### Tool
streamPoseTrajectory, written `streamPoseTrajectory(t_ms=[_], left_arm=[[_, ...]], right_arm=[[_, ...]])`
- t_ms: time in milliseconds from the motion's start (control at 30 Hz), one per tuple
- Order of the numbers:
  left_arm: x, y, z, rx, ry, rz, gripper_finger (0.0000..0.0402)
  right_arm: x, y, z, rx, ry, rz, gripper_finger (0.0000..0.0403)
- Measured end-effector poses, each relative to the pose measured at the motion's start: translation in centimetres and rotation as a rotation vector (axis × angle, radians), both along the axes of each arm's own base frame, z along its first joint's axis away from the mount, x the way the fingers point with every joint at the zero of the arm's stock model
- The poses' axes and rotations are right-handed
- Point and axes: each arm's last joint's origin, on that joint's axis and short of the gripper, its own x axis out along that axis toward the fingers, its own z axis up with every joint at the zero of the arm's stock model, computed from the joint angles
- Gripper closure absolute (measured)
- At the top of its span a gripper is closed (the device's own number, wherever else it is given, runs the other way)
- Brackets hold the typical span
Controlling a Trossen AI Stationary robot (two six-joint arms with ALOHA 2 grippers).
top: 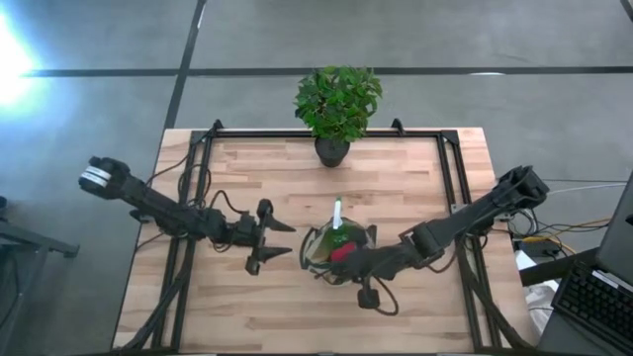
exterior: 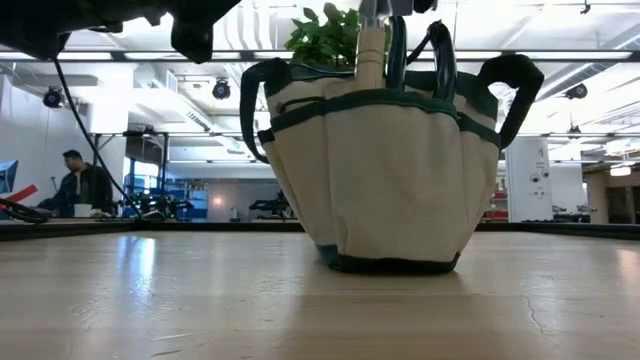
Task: Pick & Place Garden tools in Gardening bag
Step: Put the brown trowel into the gardening bag, then return to Home Position
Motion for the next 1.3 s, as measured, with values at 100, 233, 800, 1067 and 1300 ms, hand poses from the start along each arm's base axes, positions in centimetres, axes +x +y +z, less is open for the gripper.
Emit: streamPoseTrajectory(t_ms=[100, 233, 800, 1067, 1300], left_arm=[[0.0, 0.0, -0.1, 0.003, 0.009, 0.000, 0.0156], [0.0, 0.0, -0.2, 0.006, 0.020, 0.000, 0.0155], [0.0, 0.0, -0.2, 0.004, 0.020, -0.001, 0.0158], [0.0, 0.0, -0.2, 0.004, 0.020, -0.001, 0.0158], [0.0, 0.0, -0.2, 0.007, 0.020, 0.000, 0.0158]], right_arm=[[0.5, 0.2, -0.5, -0.001, 0.015, 0.001, 0.0395], [0.9, 0.5, -1.6, -0.011, 0.043, 0.003, 0.0395], [1.9, 0.9, -4.1, -0.006, 0.109, -0.030, 0.0395], [1.4, 0.7, -3.7, -0.003, 0.119, -0.020, 0.0384], [1.3, 0.7, -3.6, 0.003, 0.126, -0.008, 0.0311]])
